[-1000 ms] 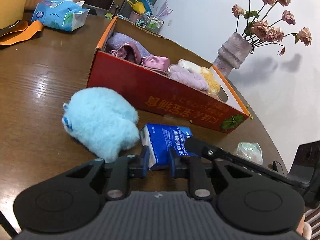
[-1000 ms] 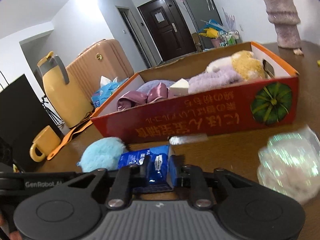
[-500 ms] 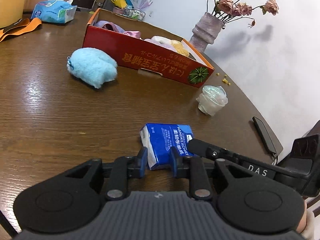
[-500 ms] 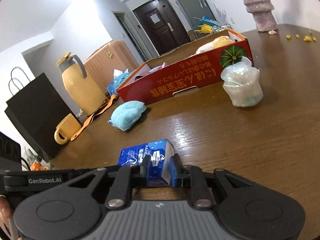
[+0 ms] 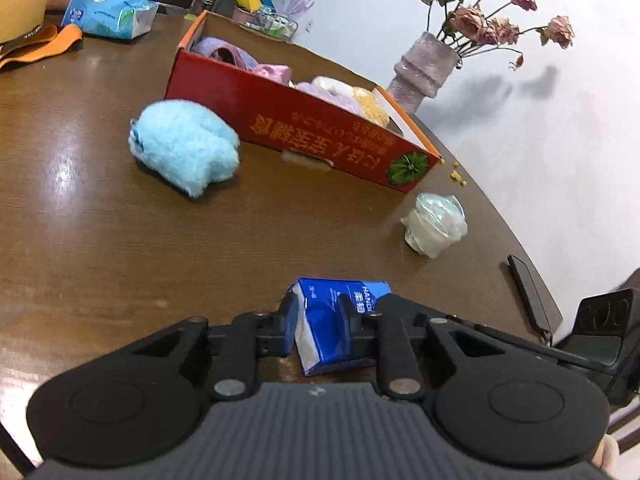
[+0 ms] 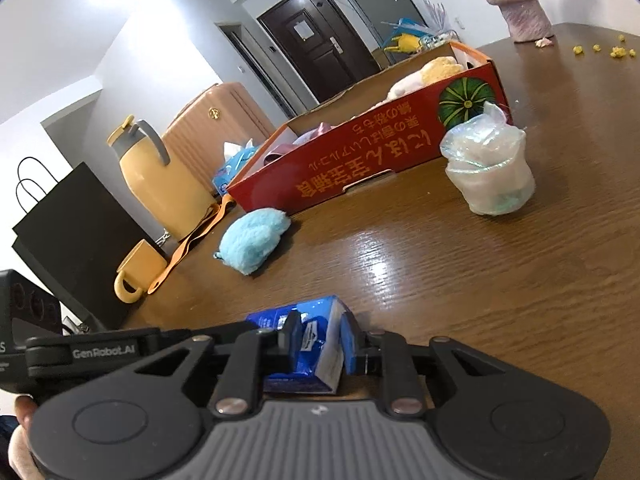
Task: Organize soft objects
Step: 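Carry the blue tissue pack into the box and open the left gripper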
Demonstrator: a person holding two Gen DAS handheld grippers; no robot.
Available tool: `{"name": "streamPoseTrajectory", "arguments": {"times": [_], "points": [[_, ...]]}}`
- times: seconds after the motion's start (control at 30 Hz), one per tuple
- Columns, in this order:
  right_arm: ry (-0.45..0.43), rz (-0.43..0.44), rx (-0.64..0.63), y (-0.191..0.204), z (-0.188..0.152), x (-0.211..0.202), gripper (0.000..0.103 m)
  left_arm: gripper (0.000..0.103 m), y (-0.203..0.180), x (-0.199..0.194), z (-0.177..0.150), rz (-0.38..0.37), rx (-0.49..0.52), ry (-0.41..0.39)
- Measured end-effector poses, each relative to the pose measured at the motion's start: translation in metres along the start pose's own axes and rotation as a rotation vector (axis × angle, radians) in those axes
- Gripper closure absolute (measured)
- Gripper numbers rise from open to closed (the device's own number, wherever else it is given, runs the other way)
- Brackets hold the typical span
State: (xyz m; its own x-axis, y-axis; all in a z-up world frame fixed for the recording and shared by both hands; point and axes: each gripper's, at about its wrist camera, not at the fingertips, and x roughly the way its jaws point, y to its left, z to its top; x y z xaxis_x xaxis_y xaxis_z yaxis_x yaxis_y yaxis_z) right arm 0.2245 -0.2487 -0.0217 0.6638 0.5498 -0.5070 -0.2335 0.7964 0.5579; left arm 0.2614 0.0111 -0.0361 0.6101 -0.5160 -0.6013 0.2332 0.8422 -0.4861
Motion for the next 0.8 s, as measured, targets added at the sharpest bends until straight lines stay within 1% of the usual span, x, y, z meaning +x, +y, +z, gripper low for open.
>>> {"name": "streamPoseTrajectory", "arguments": {"times": [0.07,0.13,0.2,0.27,0.3,0.33,0.37,0.43,0.47,0.5,0.57,0.6,0.67,0.77,0.8], "points": [[-0.001,-0.003,-0.031,0.005,0.014,0.004,0.083,0.085,-0.004,-0.001,0.014,-0.001,0.014,-0.033],[-0.031,0.017,-0.043,0.009,0.04,0.006,0.083,0.085,-0.011,-0.004,0.042,-0.013,0.041,-0.099],[-0.085,0.032,-0.097,0.022,0.078,0.012,0.084,0.085,-0.016,-0.004,0.079,-0.014,0.074,-0.163],[-0.126,0.021,-0.182,0.037,0.117,0.024,0.084,0.085,-0.015,0.004,0.12,-0.003,0.106,-0.199],[-0.137,0.006,-0.213,0.042,0.135,0.035,0.085,0.085,-0.011,0.013,0.14,0.008,0.105,-0.196],[-0.131,-0.008,-0.224,0.044,0.151,0.048,0.085,0.085,-0.005,0.026,0.158,0.025,0.098,-0.174],[-0.1,-0.029,-0.225,0.044,0.17,0.069,0.086,0.085,0.001,0.04,0.173,0.047,0.096,-0.143],[-0.035,-0.055,-0.192,0.037,0.191,0.108,0.086,0.085,0.016,0.068,0.193,0.124,0.096,-0.081],[0.025,-0.06,-0.177,0.033,0.197,0.133,0.087,0.085,0.022,0.081,0.199,0.174,0.109,-0.053],[0.07,-0.072,-0.155,0.03,0.198,0.151,0.087,0.085,0.027,0.09,0.2,0.206,0.137,-0.034],[0.144,-0.094,-0.185,0.032,0.191,0.181,0.087,0.085,0.036,0.106,0.196,0.274,0.194,0.005],[0.165,-0.107,-0.19,0.034,0.186,0.191,0.086,0.085,0.035,0.106,0.193,0.291,0.246,-0.023],[0.187,-0.084,-0.189,0.033,0.179,0.2,0.08,0.086,0.03,0.107,0.183,0.341,0.347,-0.037],[0.186,-0.089,-0.159,0.031,0.181,0.203,0.08,0.087,0.025,0.108,0.173,0.369,0.415,-0.029],[0.179,-0.098,-0.158,0.032,0.183,0.201,0.077,0.085,0.023,0.106,0.172,0.372,0.406,-0.028]]}}
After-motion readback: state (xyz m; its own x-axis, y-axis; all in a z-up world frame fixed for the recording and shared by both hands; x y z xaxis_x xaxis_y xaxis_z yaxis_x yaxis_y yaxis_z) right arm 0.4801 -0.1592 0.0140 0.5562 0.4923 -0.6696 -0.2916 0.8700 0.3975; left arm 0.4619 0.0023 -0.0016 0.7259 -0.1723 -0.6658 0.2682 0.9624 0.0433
